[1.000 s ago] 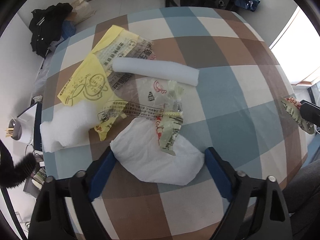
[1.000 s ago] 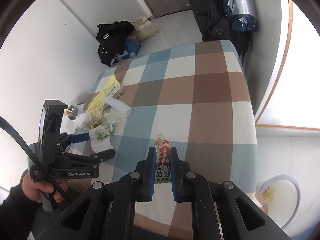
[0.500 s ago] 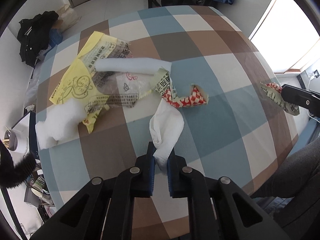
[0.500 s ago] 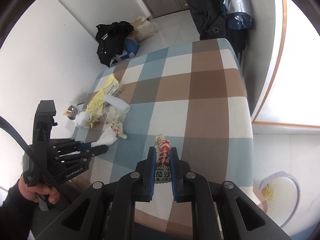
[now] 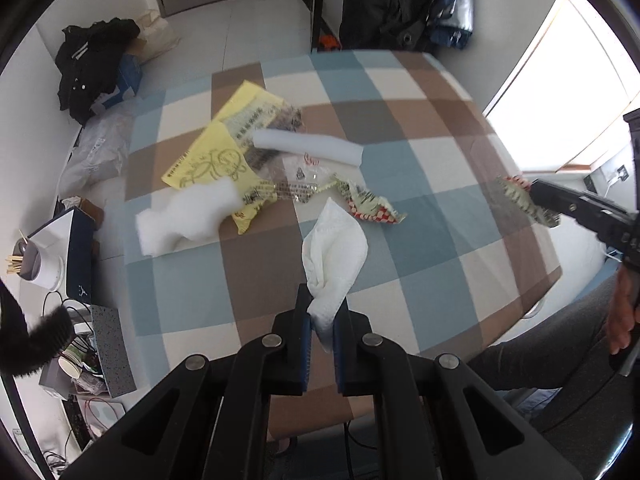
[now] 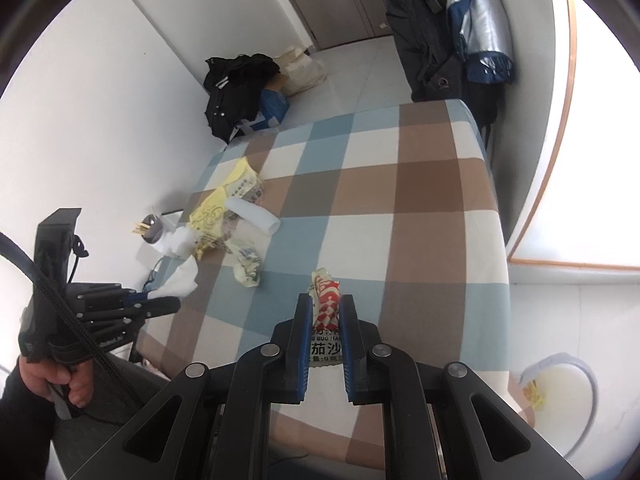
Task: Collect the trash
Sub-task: 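Carry the tissue and wrapper in both tools over the white bin, then open the right tool to drop the striped wrapper into the bin, then open the left tool to drop the white tissue into the bin, then move both open tools back over the table, then close the right tool on the clear wrapper with yellow label, then close the left tool on the white foam piece while the right tool holds the wrapper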
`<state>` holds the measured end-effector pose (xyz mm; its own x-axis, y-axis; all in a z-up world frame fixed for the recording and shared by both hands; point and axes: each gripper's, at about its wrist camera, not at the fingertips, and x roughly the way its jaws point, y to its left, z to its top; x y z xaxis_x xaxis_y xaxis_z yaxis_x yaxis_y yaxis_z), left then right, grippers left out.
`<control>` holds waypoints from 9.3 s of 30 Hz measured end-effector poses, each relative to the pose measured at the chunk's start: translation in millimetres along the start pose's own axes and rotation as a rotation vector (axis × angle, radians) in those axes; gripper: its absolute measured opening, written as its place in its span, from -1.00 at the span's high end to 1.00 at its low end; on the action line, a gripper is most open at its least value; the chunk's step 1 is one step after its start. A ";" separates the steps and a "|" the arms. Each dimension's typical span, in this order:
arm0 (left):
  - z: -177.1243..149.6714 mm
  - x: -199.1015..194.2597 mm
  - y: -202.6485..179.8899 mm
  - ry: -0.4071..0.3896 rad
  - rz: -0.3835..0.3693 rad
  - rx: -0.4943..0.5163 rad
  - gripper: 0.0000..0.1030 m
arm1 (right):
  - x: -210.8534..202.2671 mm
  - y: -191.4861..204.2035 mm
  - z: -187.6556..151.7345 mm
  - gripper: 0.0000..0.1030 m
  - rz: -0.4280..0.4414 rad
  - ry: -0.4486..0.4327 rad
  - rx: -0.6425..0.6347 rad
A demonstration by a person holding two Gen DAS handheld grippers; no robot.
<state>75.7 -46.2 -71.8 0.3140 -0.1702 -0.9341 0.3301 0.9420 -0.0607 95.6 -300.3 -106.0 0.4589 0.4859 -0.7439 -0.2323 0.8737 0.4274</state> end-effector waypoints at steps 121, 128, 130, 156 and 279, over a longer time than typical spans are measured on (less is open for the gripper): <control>90.5 109.8 -338.5 0.176 -0.267 0.355 -0.41 | -138.7 -291.3 -206.3 -0.57 -0.291 -0.101 0.785; 91.8 49.4 -306.2 -0.026 -0.192 0.276 -0.44 | -168.1 -261.4 -178.6 -0.63 -0.324 -0.188 0.707; 93.0 33.6 -294.4 -0.077 -0.176 0.257 -0.49 | -176.4 -251.5 -168.6 -0.63 -0.328 -0.219 0.683; 77.5 -114.4 -97.1 -0.511 -0.010 -0.128 -0.65 | -205.3 -14.6 -12.7 -0.82 -0.204 -0.559 0.110; 54.9 68.1 108.4 0.014 -0.011 -0.372 -0.74 | 83.2 59.4 24.0 0.59 -0.042 0.081 -0.170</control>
<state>181.7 28.4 -122.6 0.2991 -0.1790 -0.9373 -0.0138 0.9813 -0.1918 140.5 -208.5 -130.2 0.4021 0.4430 -0.8013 -0.3591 0.8813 0.3070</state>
